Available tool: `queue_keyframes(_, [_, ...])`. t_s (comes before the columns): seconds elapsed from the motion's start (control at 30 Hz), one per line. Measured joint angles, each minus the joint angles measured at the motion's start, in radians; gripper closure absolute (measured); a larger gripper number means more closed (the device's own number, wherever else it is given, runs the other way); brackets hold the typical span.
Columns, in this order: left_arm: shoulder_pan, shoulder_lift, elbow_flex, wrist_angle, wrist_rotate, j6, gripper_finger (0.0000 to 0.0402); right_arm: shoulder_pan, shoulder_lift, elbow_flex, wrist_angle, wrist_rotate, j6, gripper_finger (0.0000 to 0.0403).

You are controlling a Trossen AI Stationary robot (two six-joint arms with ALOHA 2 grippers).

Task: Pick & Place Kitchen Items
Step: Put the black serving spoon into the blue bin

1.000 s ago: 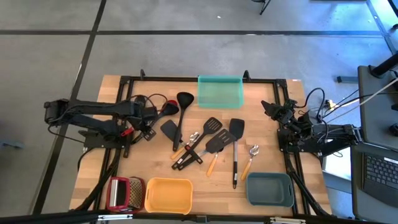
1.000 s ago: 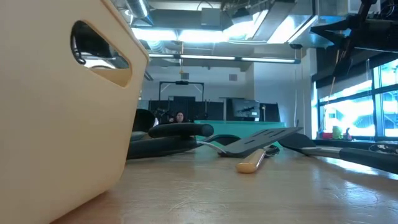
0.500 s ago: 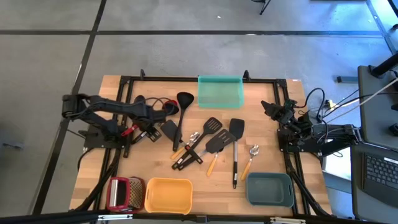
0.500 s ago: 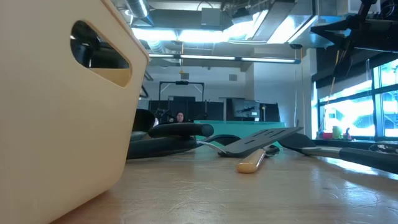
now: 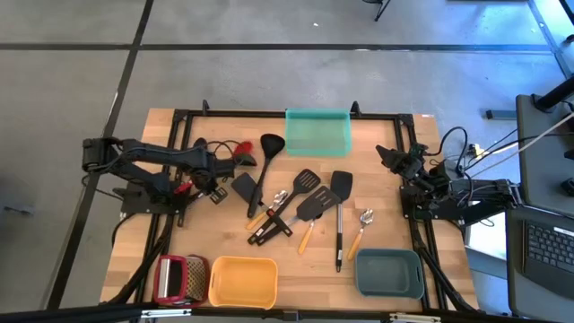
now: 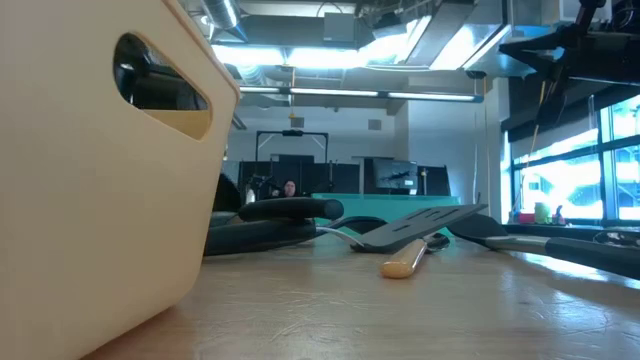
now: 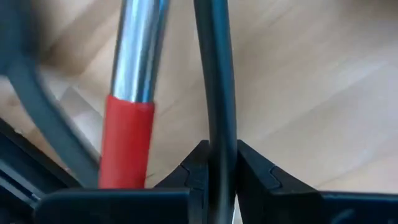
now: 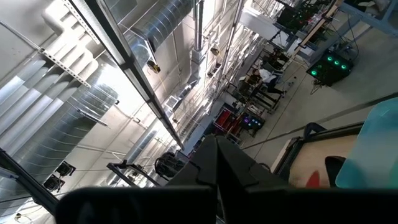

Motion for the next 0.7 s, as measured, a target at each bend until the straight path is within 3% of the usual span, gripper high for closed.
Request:
queue_keyframes(0.17, [0.0,-0.124,0.004,-0.079,0.006,-0.057,0.0363,0.0,0.0,0.0,-0.007,0.0,0.0,0.0402])
queue_keyframes(0.33, [-0.001,-0.275,0.013,-0.089,0.095,-0.087,0.0363,0.0,0.0,0.0,-0.012,0.0,0.0,0.0402])
queue_keyframes(0.5, [-0.001,-0.39,0.055,-0.05,0.167,-0.075,0.0363,0.0,0.0,0.0,-0.012,0.0,0.0,0.0402])
queue_keyframes(0.7, [-0.001,-0.444,0.083,0.137,0.324,-0.105,0.0363,0.0,0.0,0.0,-0.012,0.0,0.0,0.0402])
